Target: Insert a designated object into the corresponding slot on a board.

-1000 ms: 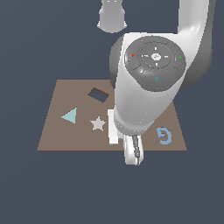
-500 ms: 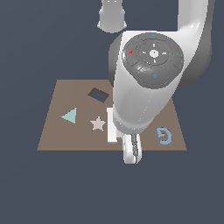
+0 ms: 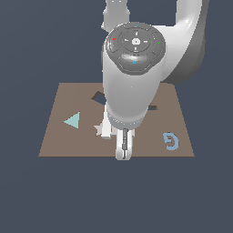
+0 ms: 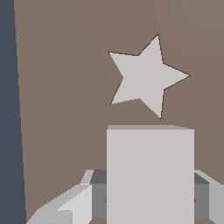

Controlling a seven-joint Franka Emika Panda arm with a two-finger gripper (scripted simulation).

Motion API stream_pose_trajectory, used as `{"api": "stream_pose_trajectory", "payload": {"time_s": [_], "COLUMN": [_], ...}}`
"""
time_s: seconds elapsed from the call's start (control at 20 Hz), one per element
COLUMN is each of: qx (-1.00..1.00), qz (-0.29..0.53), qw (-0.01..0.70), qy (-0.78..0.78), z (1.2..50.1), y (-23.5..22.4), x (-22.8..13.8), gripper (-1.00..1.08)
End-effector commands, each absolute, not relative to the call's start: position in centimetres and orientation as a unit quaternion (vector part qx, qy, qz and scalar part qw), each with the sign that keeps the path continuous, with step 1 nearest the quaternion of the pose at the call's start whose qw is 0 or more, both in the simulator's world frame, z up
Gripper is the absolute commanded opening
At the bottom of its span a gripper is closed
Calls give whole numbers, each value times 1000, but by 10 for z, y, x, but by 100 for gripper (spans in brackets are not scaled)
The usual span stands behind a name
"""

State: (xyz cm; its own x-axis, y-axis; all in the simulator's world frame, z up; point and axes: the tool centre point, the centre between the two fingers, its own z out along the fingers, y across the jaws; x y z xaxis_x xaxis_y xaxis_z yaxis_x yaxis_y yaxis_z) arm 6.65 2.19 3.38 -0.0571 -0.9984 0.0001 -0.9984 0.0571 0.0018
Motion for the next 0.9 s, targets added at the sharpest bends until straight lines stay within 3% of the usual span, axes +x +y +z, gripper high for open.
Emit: {"api": "stream_pose_trajectory", "payload": {"time_s": [0.0,0.85], "qx": [672,530], "qz": [0,0], "qw": [0,0], "qy": [-741,-848], "z": [35,39], "y": [13,-48], "x": [57,-43], "gripper": [-100,-100]}}
